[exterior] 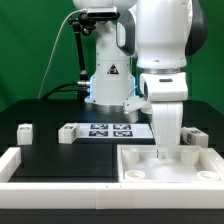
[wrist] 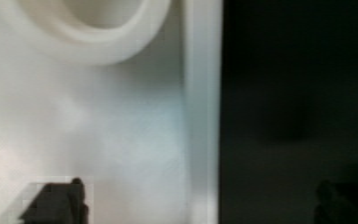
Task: Assemble one leg
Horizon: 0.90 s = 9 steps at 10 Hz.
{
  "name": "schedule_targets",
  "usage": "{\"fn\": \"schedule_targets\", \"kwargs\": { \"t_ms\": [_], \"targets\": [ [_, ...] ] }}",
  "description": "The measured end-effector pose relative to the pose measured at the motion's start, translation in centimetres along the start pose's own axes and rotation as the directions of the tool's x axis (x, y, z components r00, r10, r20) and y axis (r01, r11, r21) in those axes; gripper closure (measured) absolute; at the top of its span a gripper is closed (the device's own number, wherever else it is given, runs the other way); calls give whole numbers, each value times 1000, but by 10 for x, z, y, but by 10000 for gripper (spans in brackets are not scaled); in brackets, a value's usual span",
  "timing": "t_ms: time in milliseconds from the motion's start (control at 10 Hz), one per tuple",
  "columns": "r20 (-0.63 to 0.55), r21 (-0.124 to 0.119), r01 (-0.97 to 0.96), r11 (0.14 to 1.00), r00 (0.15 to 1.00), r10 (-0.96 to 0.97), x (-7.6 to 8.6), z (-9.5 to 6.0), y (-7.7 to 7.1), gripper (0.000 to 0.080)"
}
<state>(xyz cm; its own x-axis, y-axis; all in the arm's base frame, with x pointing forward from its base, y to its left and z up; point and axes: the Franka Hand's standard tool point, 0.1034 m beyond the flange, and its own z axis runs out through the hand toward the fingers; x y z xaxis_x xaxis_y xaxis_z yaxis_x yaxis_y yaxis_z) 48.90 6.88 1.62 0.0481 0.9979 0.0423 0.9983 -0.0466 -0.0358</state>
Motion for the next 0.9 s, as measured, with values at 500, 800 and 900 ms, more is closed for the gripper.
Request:
{"fn": "schedule_targets", "kwargs": {
  "t_ms": [500, 800, 900],
  "targets": [
    [1, -55, -131, 990, 991, 131, 27, -43, -16, 150],
    [-1, -55, -173, 983, 985, 174, 26, -44, -16, 150],
    [-6, -54, -252, 966, 968, 252, 26, -44, -16, 150]
  ]
}}
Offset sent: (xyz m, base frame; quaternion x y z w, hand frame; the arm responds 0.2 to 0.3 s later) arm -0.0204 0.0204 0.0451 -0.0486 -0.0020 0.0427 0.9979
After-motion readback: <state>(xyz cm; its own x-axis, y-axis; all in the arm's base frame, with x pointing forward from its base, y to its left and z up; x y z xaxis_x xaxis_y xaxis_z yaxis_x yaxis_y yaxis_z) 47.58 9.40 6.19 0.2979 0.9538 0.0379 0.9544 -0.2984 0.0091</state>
